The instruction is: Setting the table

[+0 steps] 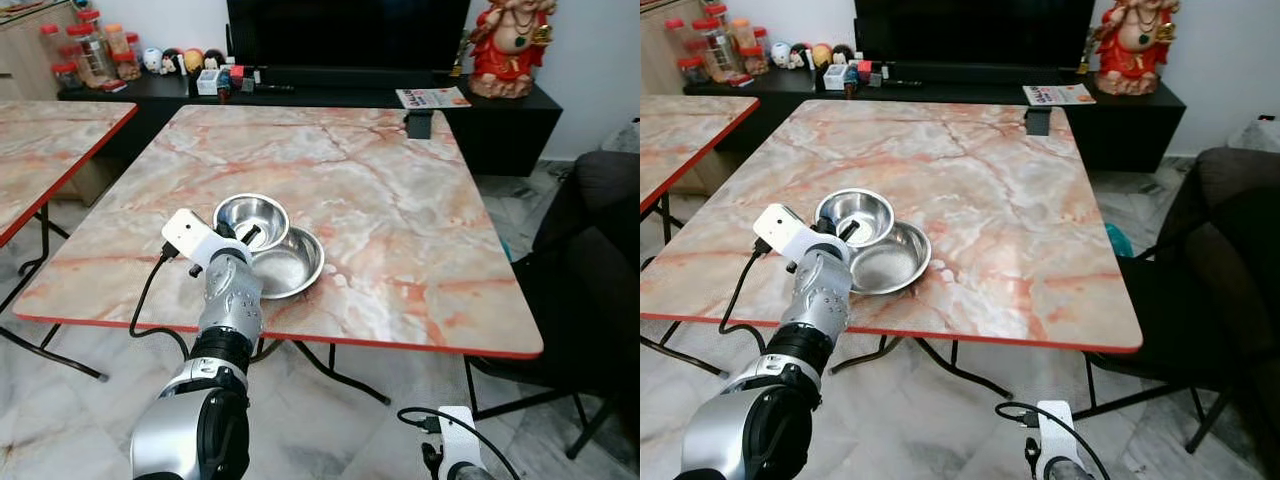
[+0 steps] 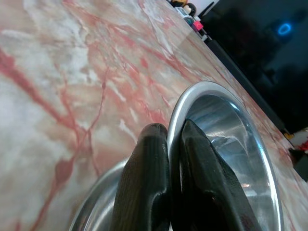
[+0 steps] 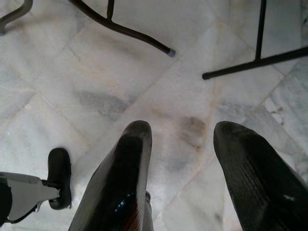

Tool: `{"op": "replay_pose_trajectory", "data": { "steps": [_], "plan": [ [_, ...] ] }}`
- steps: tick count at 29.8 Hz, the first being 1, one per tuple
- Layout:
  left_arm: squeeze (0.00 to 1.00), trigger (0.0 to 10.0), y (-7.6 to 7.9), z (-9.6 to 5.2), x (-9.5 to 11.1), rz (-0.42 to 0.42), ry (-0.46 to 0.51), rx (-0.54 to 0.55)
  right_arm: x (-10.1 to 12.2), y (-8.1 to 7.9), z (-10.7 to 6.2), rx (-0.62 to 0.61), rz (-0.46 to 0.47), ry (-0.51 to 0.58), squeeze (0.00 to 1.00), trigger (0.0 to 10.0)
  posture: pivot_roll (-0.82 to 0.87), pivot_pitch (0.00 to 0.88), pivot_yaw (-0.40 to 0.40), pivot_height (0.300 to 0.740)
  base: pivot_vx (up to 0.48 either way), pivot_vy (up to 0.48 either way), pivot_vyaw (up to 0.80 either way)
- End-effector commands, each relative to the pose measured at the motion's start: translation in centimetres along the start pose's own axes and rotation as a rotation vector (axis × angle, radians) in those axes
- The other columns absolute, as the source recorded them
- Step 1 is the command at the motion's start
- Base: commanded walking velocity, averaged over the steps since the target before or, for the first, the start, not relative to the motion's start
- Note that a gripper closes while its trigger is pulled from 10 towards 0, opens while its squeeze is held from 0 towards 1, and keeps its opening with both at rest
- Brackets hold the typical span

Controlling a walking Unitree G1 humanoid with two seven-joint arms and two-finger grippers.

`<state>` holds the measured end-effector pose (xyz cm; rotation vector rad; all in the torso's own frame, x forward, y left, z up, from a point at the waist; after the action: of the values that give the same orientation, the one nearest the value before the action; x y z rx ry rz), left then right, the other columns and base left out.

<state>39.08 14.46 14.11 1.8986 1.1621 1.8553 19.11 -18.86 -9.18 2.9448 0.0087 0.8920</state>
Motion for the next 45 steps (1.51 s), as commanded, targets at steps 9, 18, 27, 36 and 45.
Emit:
{"op": "replay_pose_trajectory", "data": {
  "steps": [9,18,27,36,45],
  "plan": [
    [0.00,10.0,-0.1,0.2,1.3,0.019,0.048,-0.022,-2.8,0.7,-0.6,-0.043,0.061,-0.049,0.00,10.0,-0.08,0.000,0.006,0.740,0.102,0.000,0.00],
    [0.00,10.0,-0.7,0.1,2.0,0.021,0.071,-0.006,-3.7,0.6,-0.7,-0.049,0.075,-0.073,0.00,10.0,-0.08,0.000,0.010,0.740,0.000,0.000,0.00],
    [0.00,10.0,-0.5,-0.4,1.4,-0.071,-0.007,-0.008,-3.9,0.7,-0.8,-0.048,0.072,-0.078,0.00,10.0,-0.07,0.000,0.003,0.740,0.000,0.000,0.00],
    [0.00,10.0,-1.2,-0.5,0.9,-0.056,-0.093,0.062,-4.3,0.5,-0.8,-0.047,0.068,-0.093,0.00,10.0,-0.08,0.000,0.008,0.740,0.000,0.000,0.00],
    [0.00,10.0,-2.9,-2.5,1.4,0.011,-0.174,0.086,-5.2,1.5,-1.1,-0.058,0.067,-0.113,0.00,10.0,-0.08,0.000,0.021,0.740,0.000,0.000,0.00]
  ]
}}
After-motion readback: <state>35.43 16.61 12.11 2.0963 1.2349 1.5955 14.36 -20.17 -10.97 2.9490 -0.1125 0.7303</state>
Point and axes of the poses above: a point about 5 cm out from each wrist's last joint towards the gripper, its own z axis pointing out of the wrist towards the gripper, its own x axis along the axis of the wrist's last joint, y = z × x, the point moved 1 cm from there along z, pointing out of the wrist towards the gripper, and after that the axes turned 1 degree about -z, right-handed, at the moved point
